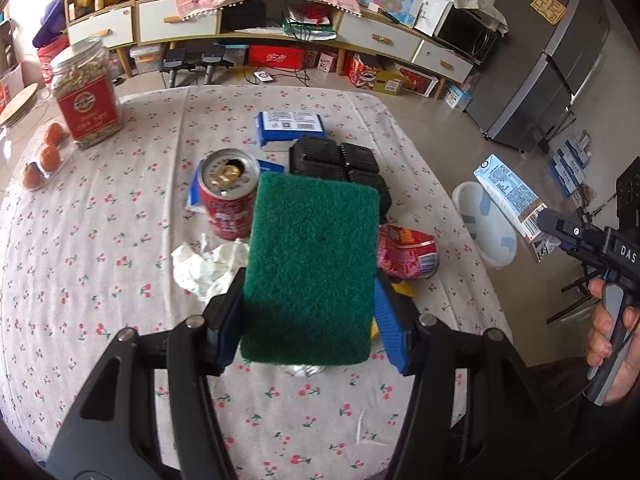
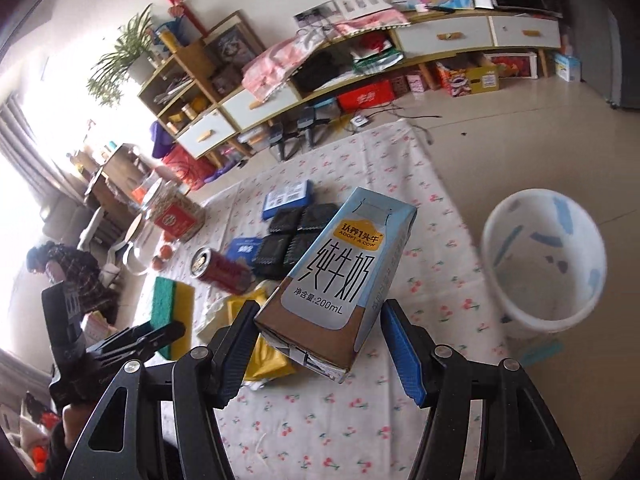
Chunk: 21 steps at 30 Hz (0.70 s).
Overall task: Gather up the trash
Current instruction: 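Carry the sponge in the left gripper to the white bucket and release while the right drops the carton in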
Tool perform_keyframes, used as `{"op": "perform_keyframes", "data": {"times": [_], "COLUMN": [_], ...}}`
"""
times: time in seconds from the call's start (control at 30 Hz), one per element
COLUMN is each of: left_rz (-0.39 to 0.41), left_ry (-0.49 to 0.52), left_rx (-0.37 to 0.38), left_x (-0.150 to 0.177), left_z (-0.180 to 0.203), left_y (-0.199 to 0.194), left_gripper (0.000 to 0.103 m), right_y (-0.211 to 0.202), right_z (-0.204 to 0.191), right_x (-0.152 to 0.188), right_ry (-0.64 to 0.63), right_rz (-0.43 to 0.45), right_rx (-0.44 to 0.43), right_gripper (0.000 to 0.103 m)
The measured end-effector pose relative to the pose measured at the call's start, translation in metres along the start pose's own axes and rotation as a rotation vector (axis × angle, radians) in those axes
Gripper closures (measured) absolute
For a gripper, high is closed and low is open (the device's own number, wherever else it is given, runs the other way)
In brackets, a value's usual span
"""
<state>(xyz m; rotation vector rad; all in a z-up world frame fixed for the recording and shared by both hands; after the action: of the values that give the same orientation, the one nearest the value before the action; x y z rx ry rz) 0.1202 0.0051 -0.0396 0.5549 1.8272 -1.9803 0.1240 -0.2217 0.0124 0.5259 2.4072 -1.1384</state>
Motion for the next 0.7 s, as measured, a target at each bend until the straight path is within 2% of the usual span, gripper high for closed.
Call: {"op": "perform_keyframes", "data": {"times": [0.27, 0.6, 0.7], "left_rz": [-0.007, -0.050, -0.066], "left_ry": [0.108, 0.194, 0.204], "left_rx": [0.051, 0.102, 0.118], "left_x": [-0.017, -0.030, -0.033], "left_z": [0.077, 0.158, 0.177], "left_y": [0.012, 0.040, 0.050], "left_gripper": [0.043, 0.043, 0.043], "right_y": [-0.043, -0.041, -0.037], "right_z": [0.088, 0.160, 0.179], "right_x": [-0.018, -0.019, -0.019], "right_ry": [0.158, 0.237, 0.255], "right_rz": [0.076, 0.043, 0.035], "right_rx": [0.110, 0.164, 0.204], "right_gripper": [0.040, 0.040, 0.039]}}
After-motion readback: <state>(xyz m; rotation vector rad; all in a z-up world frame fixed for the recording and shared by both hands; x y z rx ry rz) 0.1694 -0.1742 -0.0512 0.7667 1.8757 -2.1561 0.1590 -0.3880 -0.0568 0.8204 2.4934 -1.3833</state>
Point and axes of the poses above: each gripper's, at about its wrist camera, not at the fingertips, and y roughly the way its jaws point, z to its right, x to its underside, the point moved 5 cm from there along y, roughly the way its jaws point, and after that the axes turned 12 degrees about -x, right-handed, at the moved point
